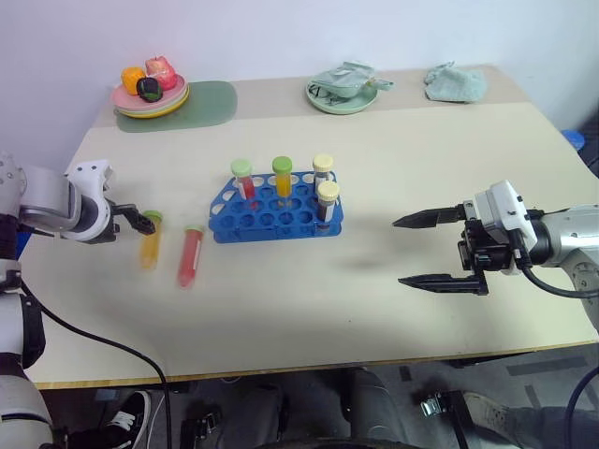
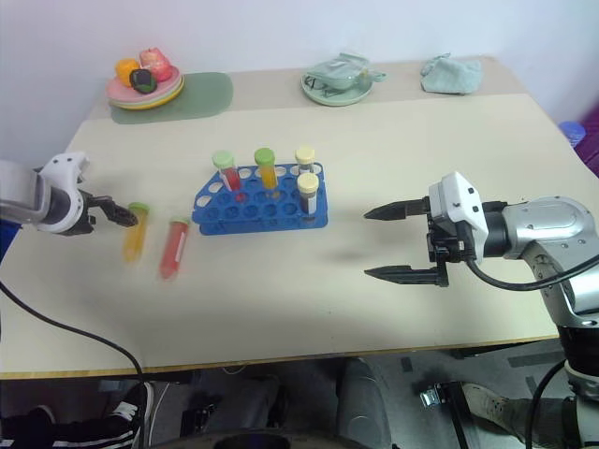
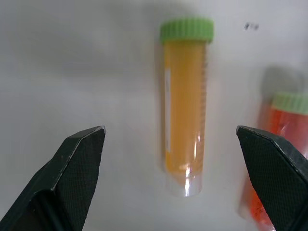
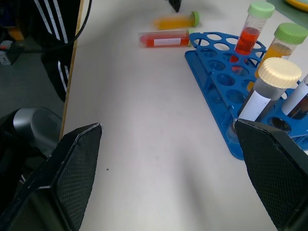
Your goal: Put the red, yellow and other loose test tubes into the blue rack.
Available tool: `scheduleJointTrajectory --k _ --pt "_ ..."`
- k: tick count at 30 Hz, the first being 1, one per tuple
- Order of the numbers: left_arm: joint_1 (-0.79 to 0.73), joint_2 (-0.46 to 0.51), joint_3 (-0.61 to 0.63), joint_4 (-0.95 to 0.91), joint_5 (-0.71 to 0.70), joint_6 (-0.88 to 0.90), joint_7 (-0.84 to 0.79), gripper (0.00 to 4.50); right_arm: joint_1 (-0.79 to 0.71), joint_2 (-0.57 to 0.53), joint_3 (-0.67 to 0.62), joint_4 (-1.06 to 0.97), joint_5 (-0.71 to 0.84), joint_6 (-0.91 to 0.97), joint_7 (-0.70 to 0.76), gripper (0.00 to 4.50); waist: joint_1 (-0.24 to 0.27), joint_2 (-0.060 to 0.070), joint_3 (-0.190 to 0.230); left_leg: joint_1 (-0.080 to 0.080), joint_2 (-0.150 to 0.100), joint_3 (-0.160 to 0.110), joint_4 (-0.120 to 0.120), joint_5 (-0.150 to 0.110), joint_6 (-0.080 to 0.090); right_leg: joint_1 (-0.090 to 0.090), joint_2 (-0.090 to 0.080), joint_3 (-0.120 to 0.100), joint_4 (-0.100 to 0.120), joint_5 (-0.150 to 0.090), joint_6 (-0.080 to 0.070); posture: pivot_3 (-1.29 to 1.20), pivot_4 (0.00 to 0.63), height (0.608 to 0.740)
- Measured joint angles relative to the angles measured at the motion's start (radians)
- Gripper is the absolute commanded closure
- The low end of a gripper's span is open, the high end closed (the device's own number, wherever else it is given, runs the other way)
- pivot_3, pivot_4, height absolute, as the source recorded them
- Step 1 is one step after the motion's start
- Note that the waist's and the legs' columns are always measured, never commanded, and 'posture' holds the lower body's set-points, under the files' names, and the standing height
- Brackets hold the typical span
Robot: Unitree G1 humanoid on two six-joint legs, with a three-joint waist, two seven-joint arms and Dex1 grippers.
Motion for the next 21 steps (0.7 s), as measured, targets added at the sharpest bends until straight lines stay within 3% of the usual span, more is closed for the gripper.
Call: scheduleJointTrajectory --k 10,19,20,21 --pt "-0.076 -0.077 -0.067 0.106 0.293 -0.019 -0.206 0.00 -0.001 0.002 0.001 0.007 -0.022 -0.001 -0.009 0.03 0.000 0.000 0.000 0.000 0.000 0.001 0.000 0.000 0.000 0.000 0.000 0.000 0.000 0.000 0.000 0.00 0.150 0.740" --pt "-0.024 -0.127 -0.072 0.126 0.479 -0.067 -0.346 0.00 0.006 0.008 0.000 0.008 -0.035 -0.012 -0.018 0.03 -0.005 0.000 0.000 -0.001 0.000 0.004 0.001 0.000 0.000 0.000 0.000 0.000 0.000 0.000 0.000 0.00 0.150 0.740" --pt "-0.017 -0.138 -0.068 0.127 0.496 -0.074 -0.355 0.55 0.007 0.010 0.000 0.008 -0.035 -0.012 -0.022 0.00 -0.004 0.000 0.000 -0.001 0.000 0.004 0.001 0.000 0.000 0.000 0.000 0.000 0.000 0.000 0.000 0.00 0.150 0.740" --pt "-0.012 -0.146 -0.068 0.128 0.509 -0.079 -0.364 0.76 0.007 0.013 0.000 0.008 -0.035 -0.012 -0.025 0.00 -0.003 0.000 0.000 -0.001 0.000 0.004 0.001 0.000 0.000 0.000 0.000 0.000 0.000 0.000 0.000 0.00 0.150 0.740"
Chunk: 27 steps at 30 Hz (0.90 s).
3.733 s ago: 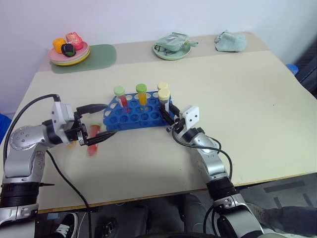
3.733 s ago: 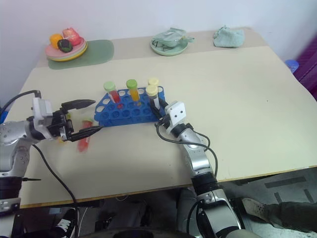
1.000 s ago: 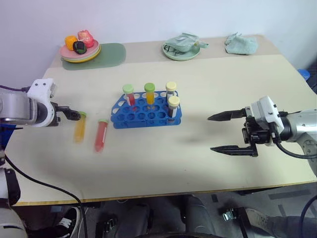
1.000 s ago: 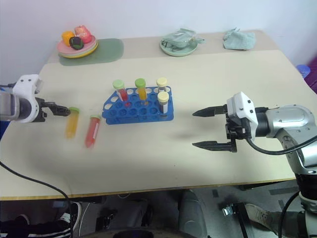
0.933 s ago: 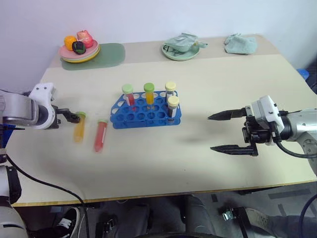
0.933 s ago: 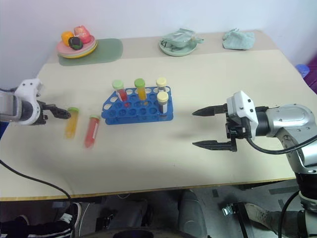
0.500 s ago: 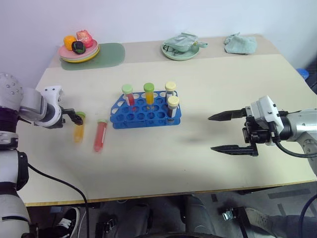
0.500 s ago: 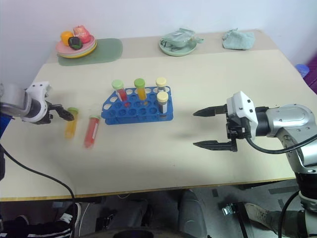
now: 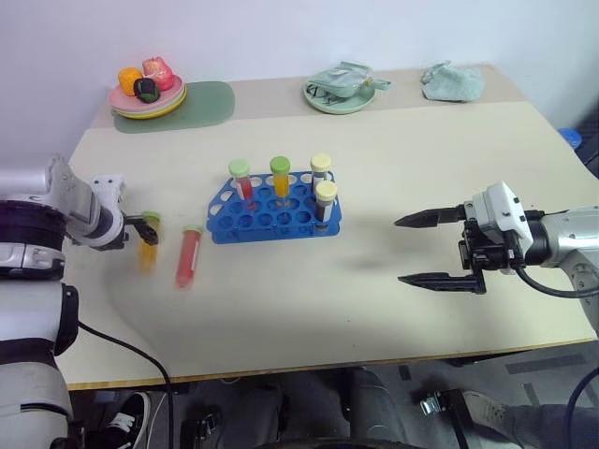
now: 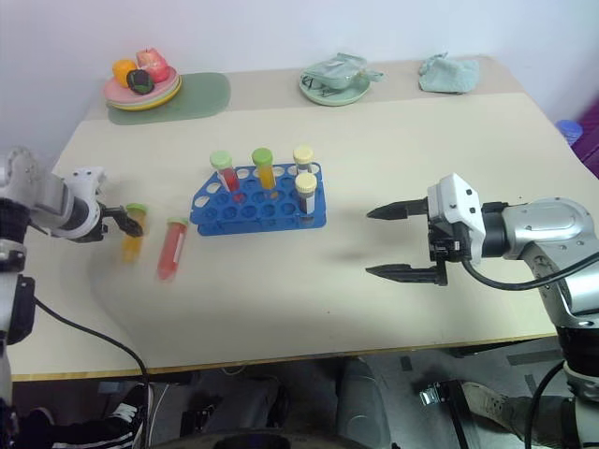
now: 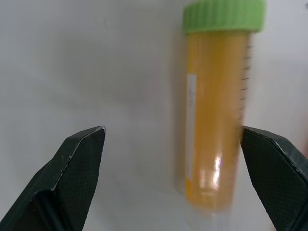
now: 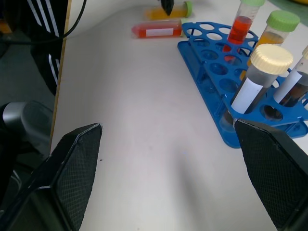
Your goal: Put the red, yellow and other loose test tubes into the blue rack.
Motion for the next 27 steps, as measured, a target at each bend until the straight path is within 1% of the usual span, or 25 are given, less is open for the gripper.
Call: scheduleJointTrajectory --k 1,5,6,7,14,17,20,21,23,25,27 --pt "0.003 -0.006 0.000 0.003 0.012 -0.010 -0.012 1.31 0.000 0.001 0.000 0.000 0.000 0.000 -0.003 0.00 0.000 0.000 0.000 0.000 0.000 0.000 0.000 0.000 0.000 0.000 0.000 0.000 0.000 0.000 0.000 0.00 0.150 0.740" --pt "-0.005 -0.026 0.024 0.039 0.067 -0.041 -0.045 3.25 0.003 0.001 0.000 0.000 -0.001 0.000 -0.006 0.00 -0.001 0.000 0.000 0.000 0.000 0.000 0.000 0.000 0.000 0.000 0.000 0.000 0.000 0.000 0.000 0.00 0.150 0.740" --pt "-0.007 -0.029 0.028 0.049 0.077 -0.046 -0.050 3.62 0.004 0.001 0.000 0.000 -0.002 -0.001 -0.006 0.00 -0.001 0.000 0.000 0.000 0.000 0.000 0.000 0.000 0.000 0.000 0.000 0.000 0.000 0.000 0.000 0.00 0.150 0.740" --pt "-0.011 -0.033 0.031 0.055 0.091 -0.047 -0.057 3.69 0.004 0.001 0.000 0.000 -0.004 -0.001 -0.006 0.00 -0.001 0.000 0.000 0.000 0.000 0.001 0.000 0.000 0.000 0.000 0.000 0.000 0.000 0.000 0.000 0.00 0.150 0.740" --pt "-0.009 -0.040 0.043 0.058 0.148 -0.055 -0.107 3.69 0.005 0.003 0.000 0.001 -0.020 -0.011 -0.007 0.00 -0.001 0.000 0.000 0.000 0.000 0.001 0.000 0.000 0.000 0.000 0.000 0.000 0.000 0.000 0.000 0.00 0.150 0.740" --pt "0.011 -0.039 0.062 0.038 0.185 -0.122 -0.104 3.69 0.005 0.006 0.000 0.001 -0.026 -0.016 -0.009 0.00 -0.001 0.000 0.000 0.000 0.001 0.001 0.000 0.000 0.000 0.000 0.000 0.000 0.000 0.000 0.000 0.00 0.150 0.740" --pt "0.061 -0.032 0.111 -0.075 0.214 -0.238 -0.099 3.69 0.005 0.010 -0.001 0.002 -0.029 -0.022 -0.022 0.00 0.000 0.000 0.000 -0.001 0.001 0.001 0.001 0.000 0.000 -0.001 0.000 0.000 0.000 0.000 0.000 0.00 0.150 0.740" --pt "0.105 -0.021 0.141 -0.167 0.218 -0.310 -0.102 3.69 0.005 0.016 -0.003 0.006 -0.032 -0.026 -0.032 0.00 0.000 0.000 0.000 -0.001 0.002 0.001 0.001 0.000 0.000 -0.001 -0.001 0.000 0.000 0.000 0.000 0.00 0.150 0.740" --pt "0.189 -0.026 0.243 -0.329 0.203 -0.494 -0.133 3.69 0.008 0.027 -0.007 0.028 -0.043 -0.034 -0.055 0.00 0.003 0.000 0.000 -0.002 0.003 0.001 0.001 0.000 0.000 -0.001 -0.001 0.000 0.000 0.000 0.000 0.00 0.150 0.740" --pt "0.258 -0.070 0.361 -0.462 0.163 -0.659 -0.173 3.69 0.012 0.036 -0.010 0.038 -0.052 -0.044 -0.074 0.00 0.008 0.000 0.000 -0.002 0.002 0.002 0.001 0.000 0.000 -0.001 -0.001 0.000 0.000 0.000 0.000 0.00 0.150 0.740" --pt "0.319 -0.107 0.421 -0.565 0.145 -0.783 -0.192 3.69 0.022 0.045 -0.014 0.037 -0.055 -0.048 -0.090 0.00 0.007 0.000 0.000 -0.001 0.002 0.002 0.001 0.000 0.000 -0.001 -0.001 0.000 -0.001 0.000 0.000 0.00 0.150 0.740"
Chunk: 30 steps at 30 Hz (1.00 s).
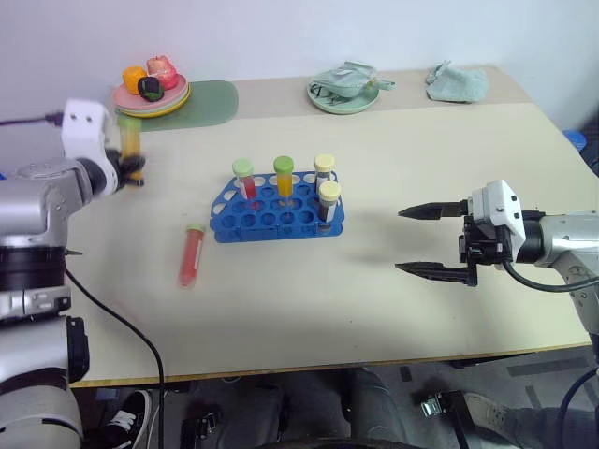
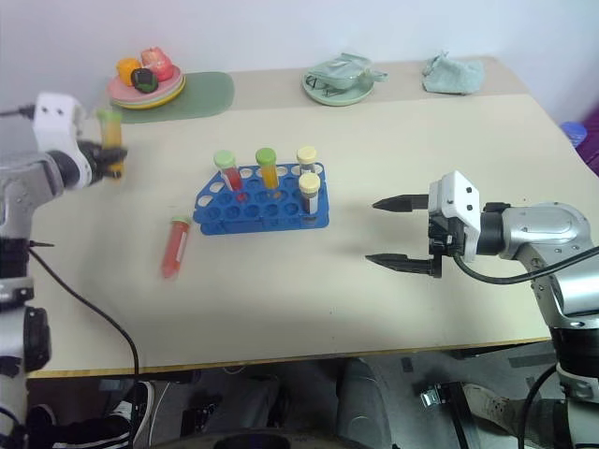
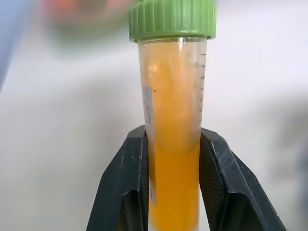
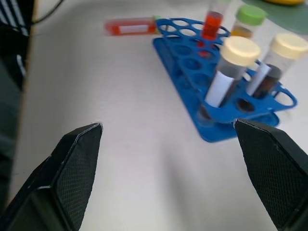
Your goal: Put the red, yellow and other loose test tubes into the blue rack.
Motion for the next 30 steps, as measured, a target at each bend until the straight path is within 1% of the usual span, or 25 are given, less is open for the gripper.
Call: scheduleJointTrajectory --k 4,6,8,10,13,15,17,23,30 --pt "0.103 -0.043 0.049 -0.104 -0.028 -0.206 -0.105 3.69 0.008 0.004 -0.007 0.003 -0.003 -0.003 -0.028 0.00 -0.001 0.000 0.000 0.001 0.001 0.002 0.000 0.000 0.000 0.000 0.000 0.000 0.000 0.000 0.000 0.00 0.150 0.740" --pt "0.150 -0.073 0.062 -0.158 -0.060 -0.325 -0.192 3.69 0.001 0.006 -0.008 0.007 -0.006 -0.008 -0.035 0.00 -0.001 0.000 0.000 0.001 0.001 0.002 0.000 0.000 0.000 0.000 0.000 0.000 0.000 0.000 -0.001 0.00 0.150 0.740" --pt "0.178 -0.102 0.058 -0.198 -0.085 -0.404 -0.261 3.69 -0.006 0.006 -0.009 0.013 -0.008 -0.011 -0.038 0.00 0.001 0.000 0.000 0.001 0.001 0.003 0.000 0.000 0.000 0.000 0.000 0.000 0.000 0.000 -0.001 0.00 0.150 0.740" --pt "0.185 -0.119 0.044 -0.200 -0.094 -0.458 -0.318 3.69 -0.011 0.006 -0.009 0.014 -0.009 -0.011 -0.041 0.00 0.002 0.000 0.000 0.001 0.001 0.003 0.000 0.000 0.000 0.001 0.000 0.000 0.000 0.000 -0.001 0.00 0.150 0.740" --pt "0.190 -0.171 0.017 -0.195 -0.104 -0.556 -0.397 3.69 -0.011 0.005 -0.010 0.017 -0.009 -0.011 -0.043 0.00 0.001 0.000 0.000 0.001 0.001 0.003 0.000 0.000 0.001 0.001 0.000 0.000 -0.001 0.001 -0.001 0.00 0.150 0.740" --pt "0.191 -0.190 -0.016 -0.187 -0.087 -0.601 -0.418 3.69 -0.010 0.005 -0.011 0.019 -0.010 -0.011 -0.046 0.00 0.001 0.000 0.000 0.001 0.001 0.003 0.000 0.000 0.001 0.001 0.000 0.000 -0.001 0.001 -0.001 0.00 0.150 0.740" --pt "0.193 -0.231 -0.072 -0.154 -0.047 -0.663 -0.433 3.69 -0.009 0.004 -0.017 0.020 -0.011 -0.010 -0.051 0.00 0.002 0.000 -0.001 0.001 0.001 0.003 0.000 0.000 0.001 0.002 0.000 0.000 -0.001 0.001 -0.001 0.00 0.150 0.740" --pt "0.214 -0.339 -0.212 -0.070 0.075 -0.785 -0.422 3.69 0.010 0.001 -0.041 0.016 -0.010 0.003 -0.065 0.00 0.001 0.000 -0.001 0.001 0.001 0.003 0.000 0.000 0.001 0.002 0.000 0.000 -0.001 0.001 -0.001 0.00 0.150 0.740" --pt "0.253 -0.396 -0.303 -0.005 0.226 -0.931 -0.346 3.69 0.057 -0.016 -0.084 -0.017 -0.006 0.023 -0.072 0.00 0.002 0.000 -0.001 0.001 0.001 0.003 0.000 0.000 0.001 0.002 0.000 0.000 -0.002 0.001 0.000 0.00 0.150 0.740"
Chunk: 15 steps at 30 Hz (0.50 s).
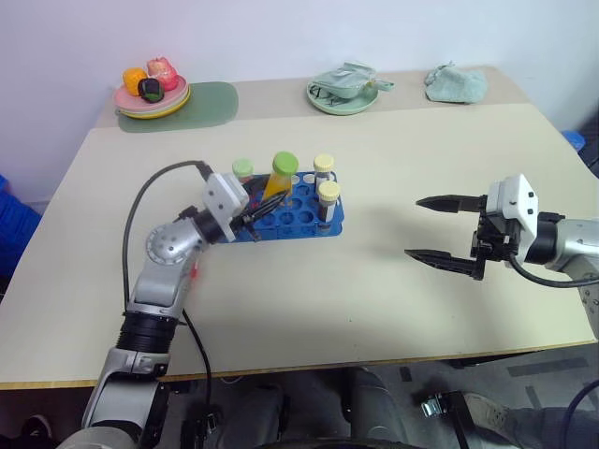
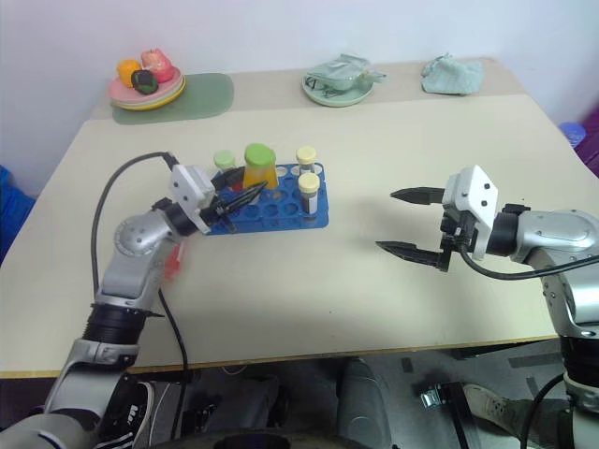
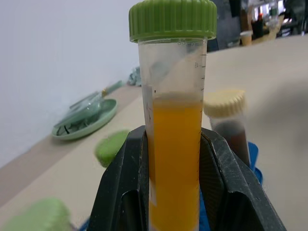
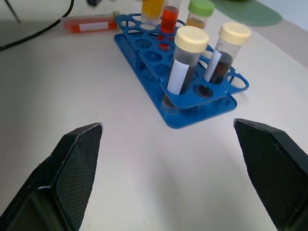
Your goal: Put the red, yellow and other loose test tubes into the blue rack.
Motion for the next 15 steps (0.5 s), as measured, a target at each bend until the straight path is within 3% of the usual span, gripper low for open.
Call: scheduleJointTrajectory --k 15 --pt "0.008 -0.121 -0.049 0.107 0.065 -0.088 0.102 3.69 0.022 -0.024 -0.031 -0.011 0.006 0.017 0.001 0.00 0.002 0.000 0.000 0.000 0.000 0.000 0.000 0.000 0.000 0.001 0.000 0.000 0.000 0.000 0.000 0.00 0.150 0.740"
